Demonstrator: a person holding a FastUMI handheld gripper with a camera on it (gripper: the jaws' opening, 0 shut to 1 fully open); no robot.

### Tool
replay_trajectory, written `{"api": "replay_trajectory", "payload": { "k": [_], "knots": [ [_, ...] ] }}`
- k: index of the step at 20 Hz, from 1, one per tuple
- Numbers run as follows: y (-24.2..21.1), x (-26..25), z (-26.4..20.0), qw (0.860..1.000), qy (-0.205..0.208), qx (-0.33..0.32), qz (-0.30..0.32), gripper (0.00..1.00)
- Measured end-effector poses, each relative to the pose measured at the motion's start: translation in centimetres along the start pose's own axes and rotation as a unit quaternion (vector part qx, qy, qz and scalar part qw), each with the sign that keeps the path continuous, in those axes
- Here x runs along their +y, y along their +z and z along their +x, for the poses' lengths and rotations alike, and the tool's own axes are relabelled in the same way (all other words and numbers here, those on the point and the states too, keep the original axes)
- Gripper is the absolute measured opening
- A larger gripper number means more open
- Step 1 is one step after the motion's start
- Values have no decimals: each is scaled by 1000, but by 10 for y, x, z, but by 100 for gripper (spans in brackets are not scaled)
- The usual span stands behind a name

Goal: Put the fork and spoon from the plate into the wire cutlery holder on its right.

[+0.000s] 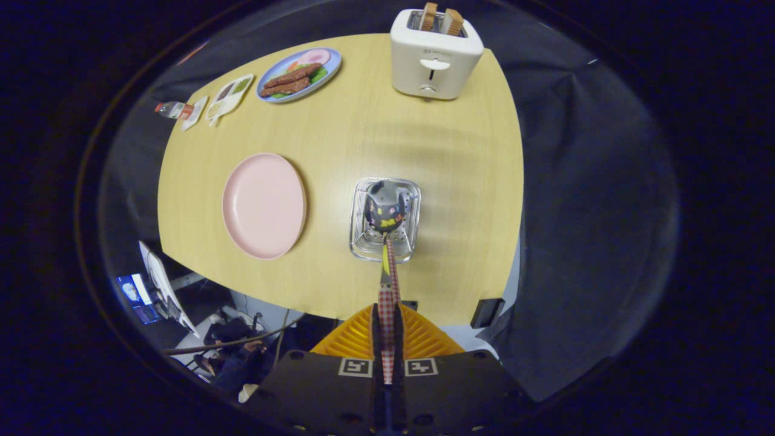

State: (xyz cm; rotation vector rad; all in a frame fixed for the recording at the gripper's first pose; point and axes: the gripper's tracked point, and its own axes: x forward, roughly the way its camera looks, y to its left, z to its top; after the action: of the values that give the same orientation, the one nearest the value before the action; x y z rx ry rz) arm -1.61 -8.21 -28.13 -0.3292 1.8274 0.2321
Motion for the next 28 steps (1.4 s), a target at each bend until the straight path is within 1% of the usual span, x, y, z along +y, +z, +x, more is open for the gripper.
{"api": "replay_trajectory", "payload": {
  "k": [2, 5, 8, 10, 12, 13, 16, 17, 19, 21, 22, 23, 24, 25, 28],
  "knots": [
    [-4, -2, 3, 999, 0, 47, -25, 4],
    [1, -14, 9, 995, -21, 85, -53, 4],
    [11, -22, 16, 992, -29, 112, -52, 4],
    [11, -21, 17, 989, -25, 135, -54, 4],
    [18, -21, 17, 987, -29, 140, -68, 4],
    [20, -19, 18, 987, -30, 139, -69, 8],
    [27, -20, 21, 989, -43, 129, -59, 9],
    [28, -22, 21, 989, -46, 127, -56, 14],
    [29, -22, 22, 990, -46, 120, -54, 13],
    [29, -21, 21, 992, -43, 108, -46, 14],
    [29, -17, 21, 993, -37, 101, -44, 16],
    [28, -16, 19, 994, -38, 91, -42, 27],
    [28, -14, 18, 995, -36, 79, -42, 30],
    [27, -10, 17, 996, -35, 67, -43, 38],
    [31, 3, 11, 998, -31, 16, -51, 58]
  ]
}}
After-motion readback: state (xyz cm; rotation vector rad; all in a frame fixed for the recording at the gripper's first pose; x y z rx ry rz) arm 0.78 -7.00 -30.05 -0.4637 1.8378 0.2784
